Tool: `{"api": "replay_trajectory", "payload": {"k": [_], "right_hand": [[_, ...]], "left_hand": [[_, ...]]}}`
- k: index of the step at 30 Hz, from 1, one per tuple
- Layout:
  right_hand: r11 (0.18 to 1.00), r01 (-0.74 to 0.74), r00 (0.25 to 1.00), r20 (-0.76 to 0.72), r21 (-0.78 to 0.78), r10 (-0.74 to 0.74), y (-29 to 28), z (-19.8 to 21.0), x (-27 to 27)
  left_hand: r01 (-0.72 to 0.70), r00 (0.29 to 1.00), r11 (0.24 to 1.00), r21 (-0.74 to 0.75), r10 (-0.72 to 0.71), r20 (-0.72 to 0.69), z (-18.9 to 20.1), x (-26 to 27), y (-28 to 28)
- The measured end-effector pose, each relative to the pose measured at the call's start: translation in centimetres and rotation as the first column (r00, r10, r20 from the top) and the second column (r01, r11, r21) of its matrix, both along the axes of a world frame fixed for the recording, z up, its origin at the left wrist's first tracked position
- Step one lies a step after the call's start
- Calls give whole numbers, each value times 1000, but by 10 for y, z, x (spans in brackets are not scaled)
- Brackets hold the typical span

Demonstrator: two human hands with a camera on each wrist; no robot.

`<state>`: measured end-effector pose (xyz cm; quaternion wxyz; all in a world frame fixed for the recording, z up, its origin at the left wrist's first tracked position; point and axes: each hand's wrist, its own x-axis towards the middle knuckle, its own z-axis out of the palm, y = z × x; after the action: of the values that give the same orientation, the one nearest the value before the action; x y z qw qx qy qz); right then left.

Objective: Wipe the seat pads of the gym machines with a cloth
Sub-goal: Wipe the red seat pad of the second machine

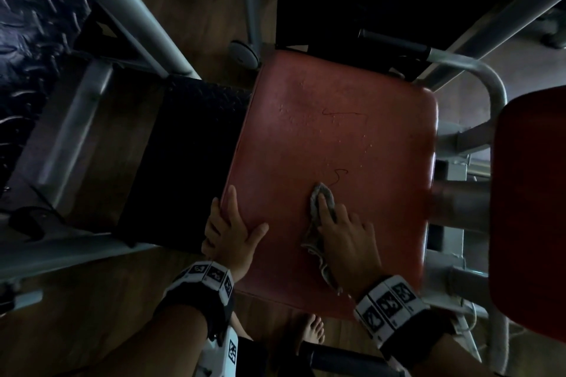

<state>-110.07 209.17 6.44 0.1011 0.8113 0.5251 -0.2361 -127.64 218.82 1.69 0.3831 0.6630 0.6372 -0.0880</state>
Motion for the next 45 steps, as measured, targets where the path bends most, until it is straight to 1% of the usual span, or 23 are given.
{"api": "replay_trajectory", "payload": {"k": [4, 8, 11, 18, 21, 24, 26, 30, 33, 37, 43, 45], "right_hand": [[1000, -13, 999, 35, 28, 12, -24, -10, 0], [998, 56, 998, -8, 31, -55, 1, -3, 7], [994, 107, 994, -5, 25, -107, 13, -1, 14], [997, 70, 997, -10, -32, -70, -5, -1, 6], [990, 138, 990, -11, -9, -138, 12, -8, 17], [980, 199, 980, -4, 18, -199, 29, -9, 30], [983, 181, 983, -21, -4, -182, 24, -3, 27], [992, 119, 991, -61, -35, -121, -4, -1, 14], [994, 104, 994, -27, -18, -105, 9, -5, 22], [984, 176, 984, -22, 16, -175, 32, -12, 39], [973, 231, 973, -23, -6, -231, -6, -9, 59], [973, 229, 973, -27, 6, -229, -7, -9, 65]], "left_hand": [[-1, 1000, 1000, -30, 2, 19, 1, 1, 2], [2, 1000, 999, -37, -1, 27, 2, -1, 2], [0, 1000, 1000, -26, 0, 10, 2, 0, 1], [-5, 1000, 999, -47, 6, 13, 2, 0, 2], [0, 1000, 999, -50, 1, 20, 2, -1, 2], [7, 1000, 999, -38, -7, -4, 2, -1, 1], [8, 1000, 999, -31, -8, -10, 2, 1, 1], [14, 1000, 999, -48, -14, 0, 5, 0, 2], [3, 1000, 999, -36, -4, -6, 5, 1, 2], [4, 1000, 999, -43, -5, -11, 2, 0, 2], [4, 1000, 998, -64, -4, 7, -1, -2, 3], [-1, 1000, 998, -69, 3, 21, -1, -3, 3]]}}
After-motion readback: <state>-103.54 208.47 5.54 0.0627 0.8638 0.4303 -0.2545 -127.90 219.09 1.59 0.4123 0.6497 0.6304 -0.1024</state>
